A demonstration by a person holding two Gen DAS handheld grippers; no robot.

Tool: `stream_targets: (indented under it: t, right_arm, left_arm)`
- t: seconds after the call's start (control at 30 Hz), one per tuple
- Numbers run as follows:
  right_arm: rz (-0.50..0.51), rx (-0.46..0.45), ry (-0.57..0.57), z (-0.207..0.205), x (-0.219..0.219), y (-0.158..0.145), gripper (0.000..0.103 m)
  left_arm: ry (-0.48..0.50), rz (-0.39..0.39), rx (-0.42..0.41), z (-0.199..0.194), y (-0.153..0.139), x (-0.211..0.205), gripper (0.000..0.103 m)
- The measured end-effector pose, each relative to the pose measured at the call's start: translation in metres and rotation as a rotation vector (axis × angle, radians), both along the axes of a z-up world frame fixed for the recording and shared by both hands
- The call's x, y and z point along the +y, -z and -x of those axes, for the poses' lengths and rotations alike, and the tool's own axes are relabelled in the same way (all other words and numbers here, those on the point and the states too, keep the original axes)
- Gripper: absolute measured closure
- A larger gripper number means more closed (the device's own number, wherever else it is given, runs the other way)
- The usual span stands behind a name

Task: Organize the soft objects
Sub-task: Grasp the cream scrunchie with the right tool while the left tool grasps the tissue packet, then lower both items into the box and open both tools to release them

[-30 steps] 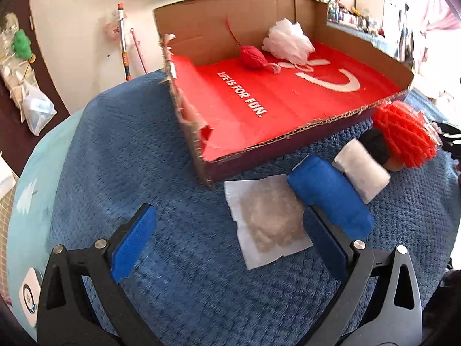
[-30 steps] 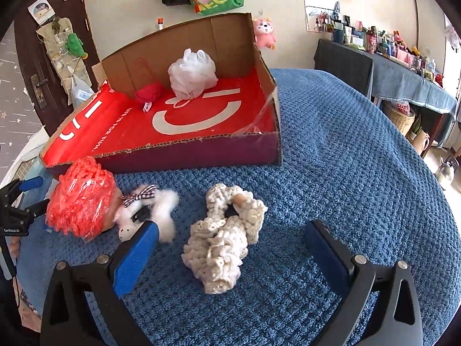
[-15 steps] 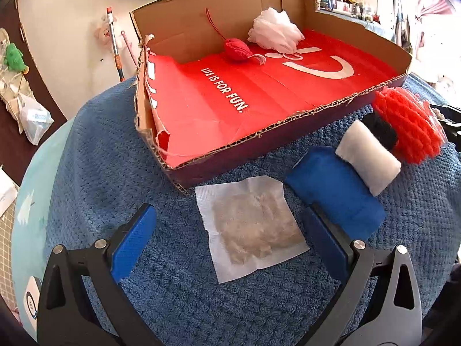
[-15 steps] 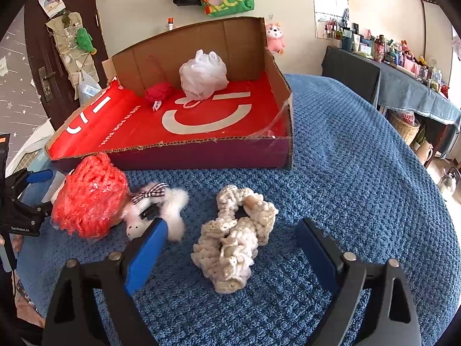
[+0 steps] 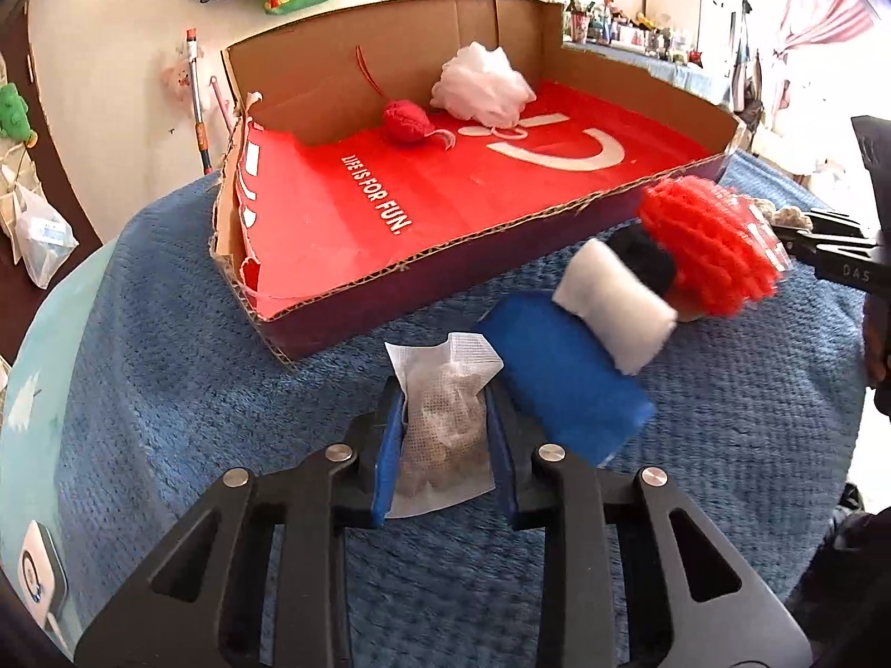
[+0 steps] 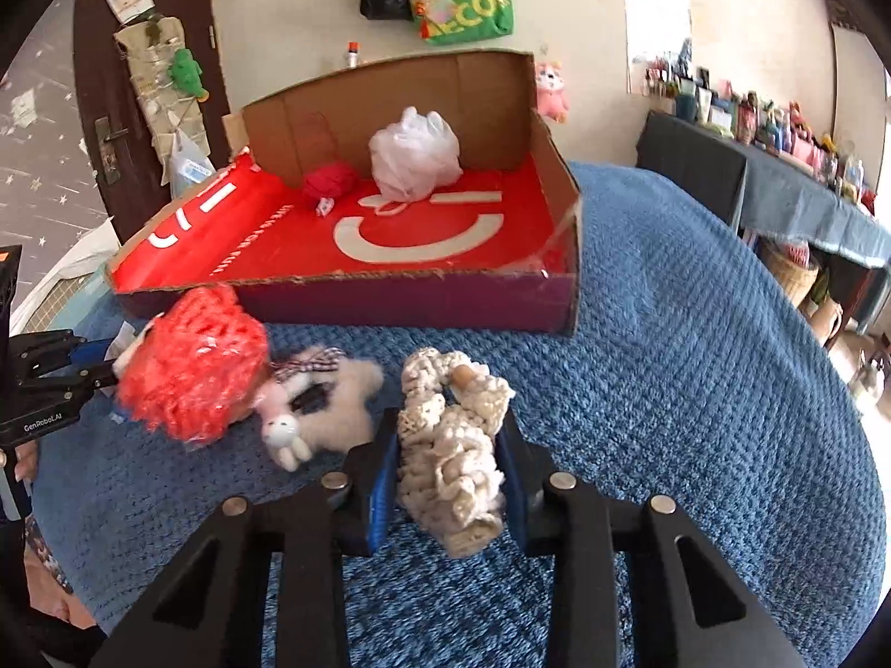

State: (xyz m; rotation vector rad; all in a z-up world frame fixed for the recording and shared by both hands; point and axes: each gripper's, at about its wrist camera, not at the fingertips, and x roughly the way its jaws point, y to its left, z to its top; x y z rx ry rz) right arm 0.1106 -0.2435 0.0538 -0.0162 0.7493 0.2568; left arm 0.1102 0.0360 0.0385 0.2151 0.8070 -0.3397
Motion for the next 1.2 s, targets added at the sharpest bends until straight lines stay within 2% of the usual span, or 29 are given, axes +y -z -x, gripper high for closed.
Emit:
stream_targets:
  t: [0.27, 0.67, 0.8, 0.93, 1.03, 1.2]
  right_arm:
    - [-0.027, -0.085, -0.042, 0.016, 0.010, -0.033, 0.068]
    - [-0.041, -0.106, -0.049, 0.011, 0.014, -0.046, 0.068]
    - [-0.035, -0.128, -0.071, -0.013, 0.022, -0.068, 0.068]
    - [0.015, -0.105, -0.100, -0.063, 0.040, -0.086, 0.067]
    - [0.071, -0.049, -0.109, -0.109, 0.054, -0.087, 0.067]
    - [0.154, 0.090, -0.078, -0.174, 0.069, -0.071, 0.067]
  left_arm:
    - [0.016, 0.057, -0.069, 0.018, -0.028, -0.003, 0.077]
    - [0.021, 0.058, -0.091, 0.023, -0.045, -0.006, 0.077]
    - [0.039, 0.063, -0.092, -0.001, -0.063, -0.010, 0.077]
    - [0.072, 0.044, -0.055, -0.046, -0.078, -0.018, 0.077]
    - [0.069, 0.022, 0.009, -0.097, -0.080, -0.021, 0.077]
    - [0.026, 0.017, 0.129, -0.161, -0.069, -0.024, 0.077]
